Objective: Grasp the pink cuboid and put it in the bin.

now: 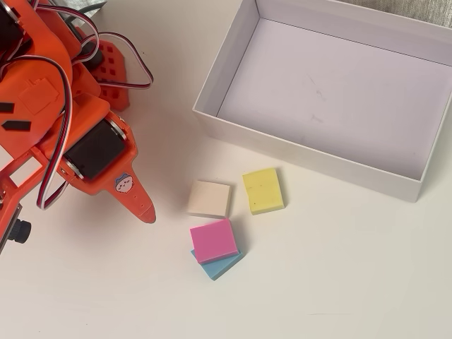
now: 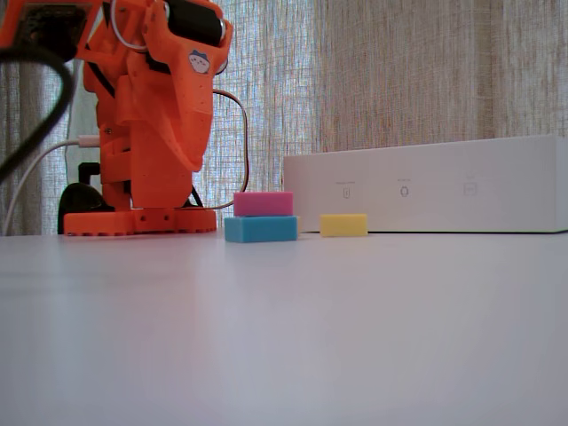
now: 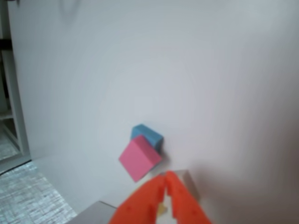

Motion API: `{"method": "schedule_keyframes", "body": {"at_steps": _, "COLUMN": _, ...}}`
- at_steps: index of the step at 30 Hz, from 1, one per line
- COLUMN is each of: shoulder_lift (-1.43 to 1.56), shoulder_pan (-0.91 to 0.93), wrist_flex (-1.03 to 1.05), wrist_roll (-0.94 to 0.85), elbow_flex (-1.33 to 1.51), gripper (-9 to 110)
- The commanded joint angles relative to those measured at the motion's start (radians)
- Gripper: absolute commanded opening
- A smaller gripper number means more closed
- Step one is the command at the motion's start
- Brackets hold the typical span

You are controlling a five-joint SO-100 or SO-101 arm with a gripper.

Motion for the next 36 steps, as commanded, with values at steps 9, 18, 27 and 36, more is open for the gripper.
{"method": "schedule_keyframes", "body": {"at_steps": 9, "shoulder_lift": -0.003, "shoulder_pan": -0.018, "wrist_flex": -0.014, "wrist_roll": -0.023, "elbow_flex": -0.006, "gripper": -8}}
{"method": "schedule_keyframes", "body": {"at_steps": 18, "shoulder_lift": -0.003, "shoulder_pan": -0.029, "wrist_flex": -0.021, "wrist_roll": -0.008, "elbow_flex": -0.011, "gripper": 4}}
{"method": "schedule_keyframes", "body": {"at_steps": 27, "shoulder_lift": -0.383, "shoulder_pan": -0.189, "wrist_flex": -0.160, "wrist_roll": 0.186, "elbow_flex": -0.394, "gripper": 6}}
{"method": "schedule_keyframes", "body": {"at_steps": 36, "shoulder_lift": -0.897, "shoulder_pan": -0.302, "wrist_flex": -0.080, "wrist_roll": 0.439, "elbow_flex": -0.934, "gripper": 24}}
